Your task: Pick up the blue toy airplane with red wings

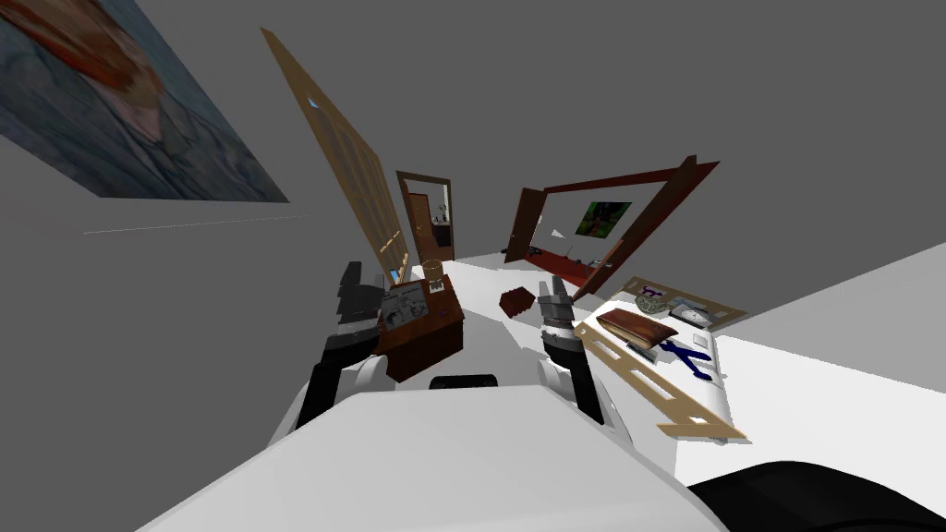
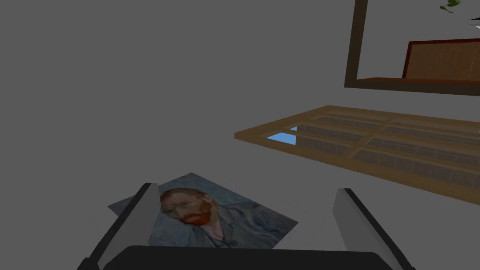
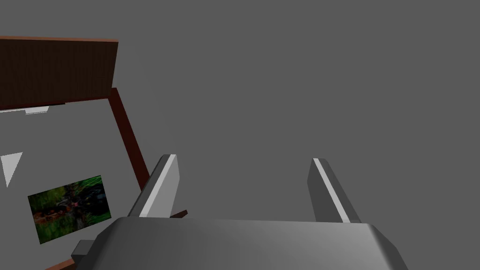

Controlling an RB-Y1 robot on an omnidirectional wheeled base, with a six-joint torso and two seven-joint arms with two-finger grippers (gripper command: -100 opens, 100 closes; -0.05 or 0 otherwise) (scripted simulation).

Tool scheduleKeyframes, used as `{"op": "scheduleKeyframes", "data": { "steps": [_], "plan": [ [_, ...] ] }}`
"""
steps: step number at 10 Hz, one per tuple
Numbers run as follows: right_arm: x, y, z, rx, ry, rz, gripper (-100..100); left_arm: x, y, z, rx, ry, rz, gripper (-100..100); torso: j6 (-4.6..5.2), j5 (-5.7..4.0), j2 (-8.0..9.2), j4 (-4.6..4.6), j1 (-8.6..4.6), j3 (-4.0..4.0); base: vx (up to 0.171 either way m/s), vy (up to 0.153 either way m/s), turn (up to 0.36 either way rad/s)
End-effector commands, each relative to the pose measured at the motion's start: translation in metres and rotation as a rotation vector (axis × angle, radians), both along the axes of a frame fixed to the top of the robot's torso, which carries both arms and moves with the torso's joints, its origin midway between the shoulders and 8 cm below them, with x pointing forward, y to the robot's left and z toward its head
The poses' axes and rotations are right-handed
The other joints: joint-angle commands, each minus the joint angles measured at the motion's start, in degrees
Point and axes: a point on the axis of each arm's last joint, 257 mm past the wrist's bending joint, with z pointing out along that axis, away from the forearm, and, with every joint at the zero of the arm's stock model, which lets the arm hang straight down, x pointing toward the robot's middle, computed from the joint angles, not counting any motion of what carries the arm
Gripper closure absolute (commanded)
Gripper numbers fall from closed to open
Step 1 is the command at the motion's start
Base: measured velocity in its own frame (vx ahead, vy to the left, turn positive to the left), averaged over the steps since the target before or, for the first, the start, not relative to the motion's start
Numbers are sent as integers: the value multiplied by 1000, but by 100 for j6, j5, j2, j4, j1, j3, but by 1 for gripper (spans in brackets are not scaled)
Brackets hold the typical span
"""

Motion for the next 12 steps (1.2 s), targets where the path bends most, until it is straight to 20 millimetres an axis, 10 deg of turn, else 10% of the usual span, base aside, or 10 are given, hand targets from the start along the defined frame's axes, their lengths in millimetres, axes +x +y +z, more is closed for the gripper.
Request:
{"op": "scheduleKeyframes", "data": {
  "steps": [1, 12],
  "plan": [
    [0, 0, 0, 0, 0, 0, 0, 6, -3, -8, 20, 27, -25, -100, 0, 0, 0, 0, 0, 0, -19, -27, -30],
    [0, 0, 0, 0, 0, 0, 0, 65, 23, -144, -64, 381, -131, -100, -1, -9, -19, -4, -38, -11, -1, -91, -20]
  ]
}}
